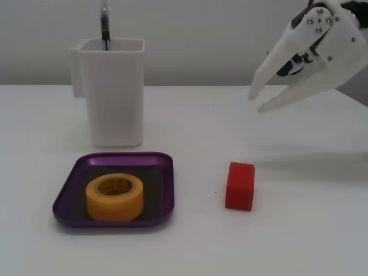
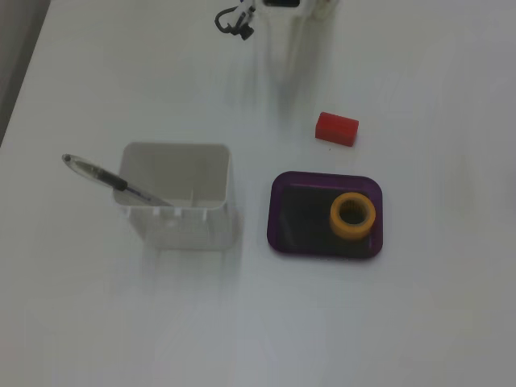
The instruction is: Pick up the red cube and place it in the box.
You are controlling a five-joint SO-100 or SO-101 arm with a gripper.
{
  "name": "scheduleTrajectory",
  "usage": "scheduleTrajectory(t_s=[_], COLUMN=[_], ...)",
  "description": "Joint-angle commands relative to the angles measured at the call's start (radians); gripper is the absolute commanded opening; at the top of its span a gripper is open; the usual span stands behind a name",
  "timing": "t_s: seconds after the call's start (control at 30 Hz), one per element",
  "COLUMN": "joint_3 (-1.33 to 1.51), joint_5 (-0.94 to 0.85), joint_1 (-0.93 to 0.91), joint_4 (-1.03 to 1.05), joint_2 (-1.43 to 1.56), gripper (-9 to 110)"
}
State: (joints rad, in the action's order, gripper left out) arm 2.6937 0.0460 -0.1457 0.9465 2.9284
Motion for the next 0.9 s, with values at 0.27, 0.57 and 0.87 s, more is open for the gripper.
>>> scheduleTrajectory(t_s=[0.27,0.57,0.87], joint_3=[-0.571,-0.769,-0.765], joint_5=[0.31,0.407,0.453], joint_1=[0.287,0.325,0.324], joint_4=[0.199,0.218,0.133], joint_2=[-0.66,-0.968,-1.144], gripper=[22,22,22])
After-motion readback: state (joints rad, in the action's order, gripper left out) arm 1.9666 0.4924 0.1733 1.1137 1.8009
